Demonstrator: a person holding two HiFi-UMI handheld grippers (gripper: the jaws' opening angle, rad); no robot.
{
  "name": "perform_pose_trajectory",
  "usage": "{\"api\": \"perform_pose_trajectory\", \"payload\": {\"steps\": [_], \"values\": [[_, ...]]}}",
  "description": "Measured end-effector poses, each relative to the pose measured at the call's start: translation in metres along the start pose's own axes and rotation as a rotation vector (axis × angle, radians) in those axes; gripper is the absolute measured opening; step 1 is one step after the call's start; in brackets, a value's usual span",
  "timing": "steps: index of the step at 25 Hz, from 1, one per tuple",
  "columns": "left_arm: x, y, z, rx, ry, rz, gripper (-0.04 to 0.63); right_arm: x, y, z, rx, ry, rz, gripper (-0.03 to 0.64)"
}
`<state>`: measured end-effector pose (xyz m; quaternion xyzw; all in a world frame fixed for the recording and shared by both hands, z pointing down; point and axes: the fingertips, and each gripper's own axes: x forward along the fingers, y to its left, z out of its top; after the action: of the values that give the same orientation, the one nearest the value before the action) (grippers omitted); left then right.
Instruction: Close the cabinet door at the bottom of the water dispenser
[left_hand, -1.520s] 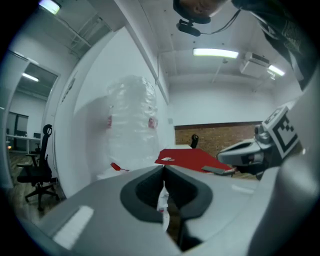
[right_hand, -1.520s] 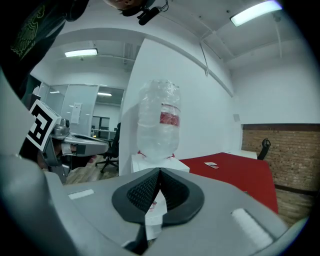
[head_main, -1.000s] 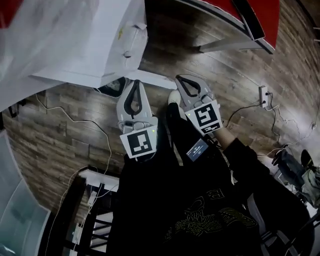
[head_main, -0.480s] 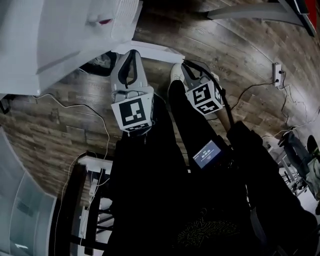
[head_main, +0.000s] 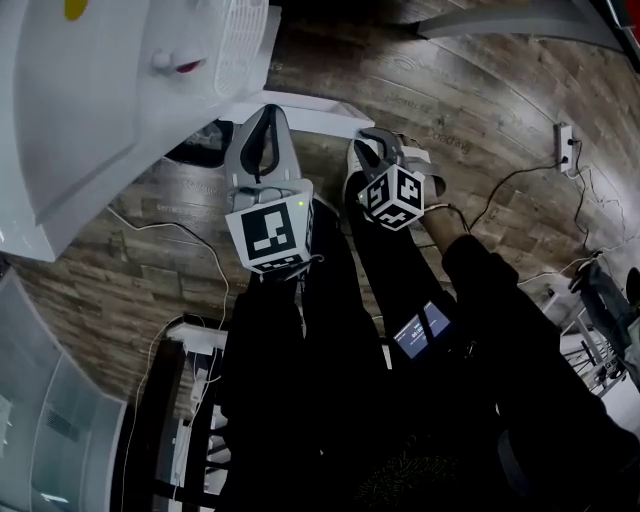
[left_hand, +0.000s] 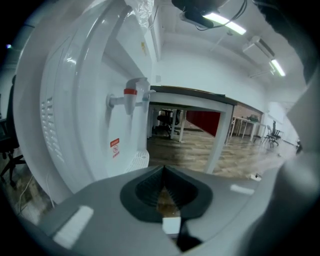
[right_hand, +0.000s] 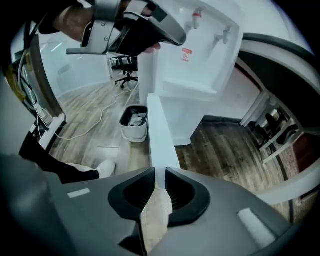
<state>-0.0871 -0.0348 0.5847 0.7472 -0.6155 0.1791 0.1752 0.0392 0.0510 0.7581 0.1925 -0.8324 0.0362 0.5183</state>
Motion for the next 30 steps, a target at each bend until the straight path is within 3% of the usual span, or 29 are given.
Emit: {"api": "perform_pose_trajectory", "payload": {"steps": [9,15,23,27,30], "values": [[0.003,0.004,-0.001,-0.029,0.006,0.006,0.008,0.009,-0.043,0.003,0.011,0.003,-0.047,0.062],[0.012,0.011,-0.006,-0.061,0.017,0.019,0.008,0.028,-0.099,0.018,0.009,0.001,-0.064,0.066],[0.022,0.008,-0.001,-0.039,0.016,-0.010,0.008,0.064,-0.176,0.062,0.025,-0.052,-0.116,0.064],[0.025,0.005,0.003,-0.048,0.010,-0.009,0.008,0.089,-0.211,0.102,0.030,-0.096,-0.080,0.049],[0.028,0.006,-0.001,-0.053,0.028,-0.006,0.008,0.113,-0.215,0.121,0.021,-0.040,0.000,0.015]]}}
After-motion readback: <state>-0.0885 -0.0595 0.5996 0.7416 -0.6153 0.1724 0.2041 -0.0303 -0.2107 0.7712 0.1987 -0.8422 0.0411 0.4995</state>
